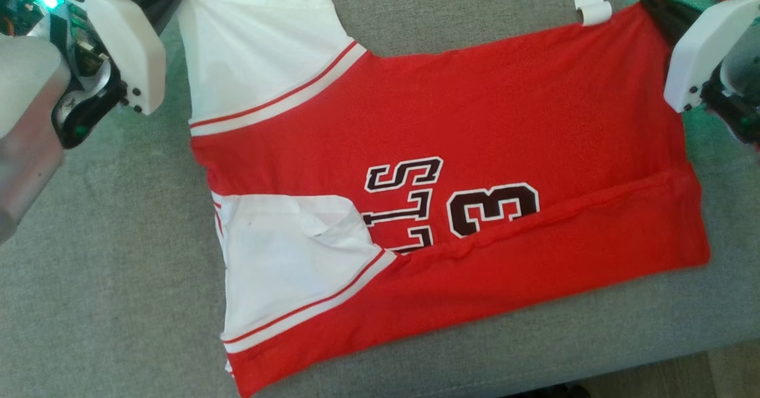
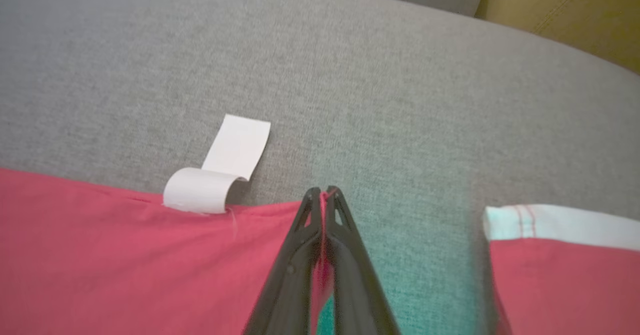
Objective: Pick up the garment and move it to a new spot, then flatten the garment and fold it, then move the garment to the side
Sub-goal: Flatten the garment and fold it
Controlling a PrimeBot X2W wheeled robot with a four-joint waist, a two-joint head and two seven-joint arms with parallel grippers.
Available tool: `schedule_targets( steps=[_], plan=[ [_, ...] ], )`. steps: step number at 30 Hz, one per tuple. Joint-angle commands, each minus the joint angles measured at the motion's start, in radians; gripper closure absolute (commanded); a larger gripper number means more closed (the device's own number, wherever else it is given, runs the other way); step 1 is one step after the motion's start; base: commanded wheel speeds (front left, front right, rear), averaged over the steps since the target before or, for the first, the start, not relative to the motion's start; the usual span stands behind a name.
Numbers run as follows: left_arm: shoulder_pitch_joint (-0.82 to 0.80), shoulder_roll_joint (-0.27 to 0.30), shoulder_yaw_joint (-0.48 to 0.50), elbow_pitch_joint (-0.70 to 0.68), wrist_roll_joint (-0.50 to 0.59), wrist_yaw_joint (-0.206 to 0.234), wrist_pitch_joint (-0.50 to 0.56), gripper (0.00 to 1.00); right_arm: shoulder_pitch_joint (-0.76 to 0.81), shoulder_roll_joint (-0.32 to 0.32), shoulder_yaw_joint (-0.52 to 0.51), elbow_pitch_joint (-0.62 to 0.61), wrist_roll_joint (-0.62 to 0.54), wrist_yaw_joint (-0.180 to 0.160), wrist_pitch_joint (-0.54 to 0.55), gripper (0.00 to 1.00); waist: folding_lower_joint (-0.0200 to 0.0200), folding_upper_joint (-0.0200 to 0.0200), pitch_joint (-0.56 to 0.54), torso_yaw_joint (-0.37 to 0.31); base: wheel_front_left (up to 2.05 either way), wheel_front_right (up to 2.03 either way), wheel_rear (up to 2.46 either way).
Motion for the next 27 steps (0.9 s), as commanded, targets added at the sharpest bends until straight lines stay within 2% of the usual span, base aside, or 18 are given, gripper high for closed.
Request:
schedule_targets(
  steps=[1,8,14,18,27],
  plan=[
    [-0.068,0.051,0.044,-0.001,0.011,0.002,-0.022,1.0,-0.014,-0.037,0.0,-0.014,0.01,0.007,-0.025,1.0,0.0,0.0,-0.002,-0.001,0.0,0.0,0.0],
    [-0.116,0.044,0.042,0.036,0.087,0.002,-0.168,1.0,-0.053,-0.054,-0.001,-0.014,0.051,0.007,-0.118,1.0,0.0,0.0,-0.007,-0.001,0.0,0.0,0.0],
    [-0.142,0.008,0.051,0.087,0.097,0.002,-0.321,1.0,-0.053,-0.079,-0.015,-0.011,0.094,0.007,-0.206,1.0,0.0,0.0,-0.019,0.013,0.0,0.0,0.0],
    [-0.123,-0.001,0.048,0.067,0.088,0.002,-0.363,1.0,-0.018,-0.103,-0.017,-0.027,0.136,0.007,-0.243,1.0,0.0,0.0,-0.036,0.029,0.0,0.0,0.0],
    [-0.022,0.062,0.042,-0.084,0.096,0.002,-0.391,1.0,0.098,-0.168,-0.008,-0.062,0.207,0.007,-0.293,1.0,0.0,0.0,-0.095,0.069,0.0,0.0,0.0]
  ],
)
